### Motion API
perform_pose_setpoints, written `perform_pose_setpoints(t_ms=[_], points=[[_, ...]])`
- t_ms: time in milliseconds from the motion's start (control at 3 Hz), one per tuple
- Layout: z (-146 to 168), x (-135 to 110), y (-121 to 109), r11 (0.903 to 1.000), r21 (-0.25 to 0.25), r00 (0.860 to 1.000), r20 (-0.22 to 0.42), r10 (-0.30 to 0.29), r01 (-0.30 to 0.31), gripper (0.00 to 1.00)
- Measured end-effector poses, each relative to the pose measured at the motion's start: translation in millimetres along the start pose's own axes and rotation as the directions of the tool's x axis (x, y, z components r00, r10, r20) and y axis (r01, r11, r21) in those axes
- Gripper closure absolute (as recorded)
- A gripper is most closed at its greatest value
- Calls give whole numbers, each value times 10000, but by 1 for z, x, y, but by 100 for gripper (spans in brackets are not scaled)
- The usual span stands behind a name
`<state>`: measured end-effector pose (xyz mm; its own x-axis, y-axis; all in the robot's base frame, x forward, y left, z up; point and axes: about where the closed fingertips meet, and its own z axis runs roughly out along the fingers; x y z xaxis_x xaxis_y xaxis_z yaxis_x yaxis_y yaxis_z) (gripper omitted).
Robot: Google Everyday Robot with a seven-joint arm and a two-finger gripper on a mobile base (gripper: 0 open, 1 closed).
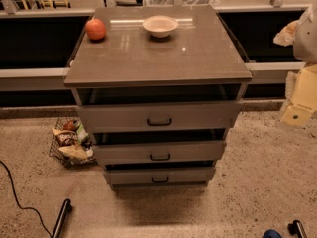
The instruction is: Open top drawer
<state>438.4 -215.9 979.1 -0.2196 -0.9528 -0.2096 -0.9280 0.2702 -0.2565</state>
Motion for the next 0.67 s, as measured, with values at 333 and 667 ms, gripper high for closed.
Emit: perform_pose_setpoints(t_ms=[333,667], points=[[0,0,0,10000,-2,10000,3,0,0,0],[4,0,-1,9999,-146,9997,264,-16,20,0]])
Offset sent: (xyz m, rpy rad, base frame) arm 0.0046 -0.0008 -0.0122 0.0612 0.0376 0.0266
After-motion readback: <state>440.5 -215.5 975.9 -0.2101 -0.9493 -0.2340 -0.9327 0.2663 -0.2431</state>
